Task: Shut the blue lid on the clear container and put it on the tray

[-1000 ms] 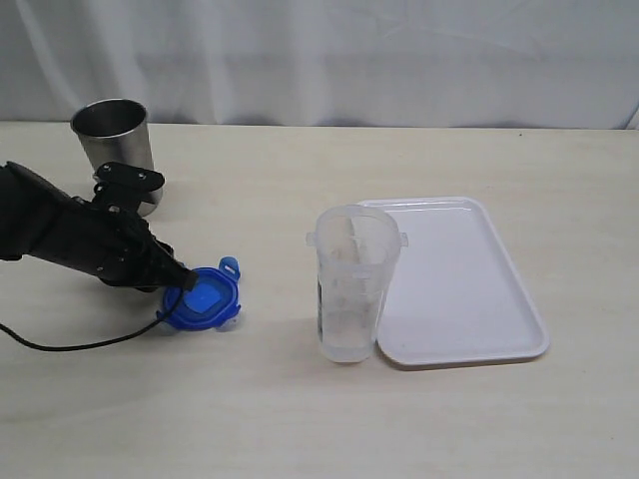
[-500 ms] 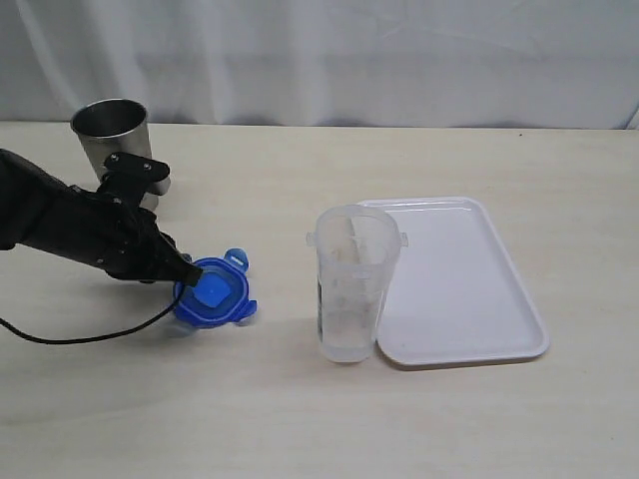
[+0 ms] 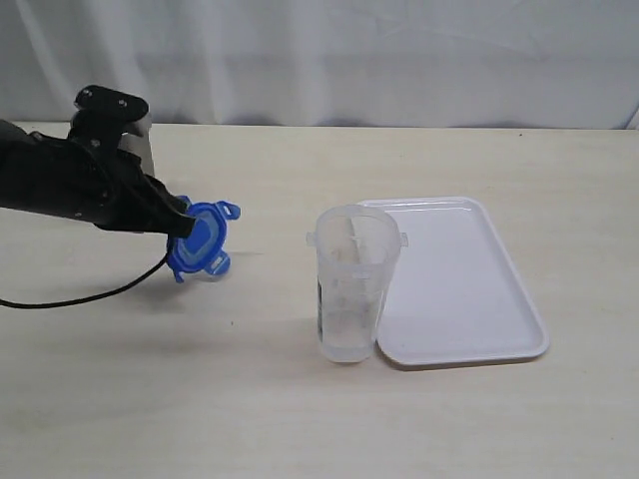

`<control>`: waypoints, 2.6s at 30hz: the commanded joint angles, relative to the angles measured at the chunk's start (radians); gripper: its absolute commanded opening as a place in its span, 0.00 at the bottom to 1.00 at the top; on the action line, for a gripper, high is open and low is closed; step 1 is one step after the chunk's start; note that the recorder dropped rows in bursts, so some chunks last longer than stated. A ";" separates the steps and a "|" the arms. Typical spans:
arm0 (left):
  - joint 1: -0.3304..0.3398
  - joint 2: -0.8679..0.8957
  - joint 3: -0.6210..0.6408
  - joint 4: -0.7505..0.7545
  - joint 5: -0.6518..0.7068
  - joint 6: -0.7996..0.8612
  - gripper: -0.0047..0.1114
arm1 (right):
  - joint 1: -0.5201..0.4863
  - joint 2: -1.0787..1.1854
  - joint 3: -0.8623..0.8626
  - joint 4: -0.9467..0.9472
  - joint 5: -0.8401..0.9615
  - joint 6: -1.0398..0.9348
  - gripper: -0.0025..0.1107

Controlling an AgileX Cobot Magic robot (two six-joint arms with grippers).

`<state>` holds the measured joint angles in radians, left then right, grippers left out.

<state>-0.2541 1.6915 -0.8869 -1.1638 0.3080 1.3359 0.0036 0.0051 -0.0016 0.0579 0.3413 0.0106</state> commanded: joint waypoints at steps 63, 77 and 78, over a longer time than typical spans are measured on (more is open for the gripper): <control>-0.619 -0.196 -0.005 0.543 -0.484 0.204 0.04 | -0.004 -0.005 0.002 0.005 -0.003 -0.002 0.06; -0.630 -0.196 -0.005 0.543 -0.510 0.204 0.04 | -0.004 -0.005 0.002 0.005 -0.003 -0.002 0.06; -0.630 -0.196 -0.005 0.543 -0.508 0.204 0.04 | -0.004 -0.005 0.002 0.005 -0.003 -0.002 0.06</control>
<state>-0.8755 1.5051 -0.8869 -0.6259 -0.2060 1.5432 0.0036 0.0051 -0.0016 0.0579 0.3413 0.0106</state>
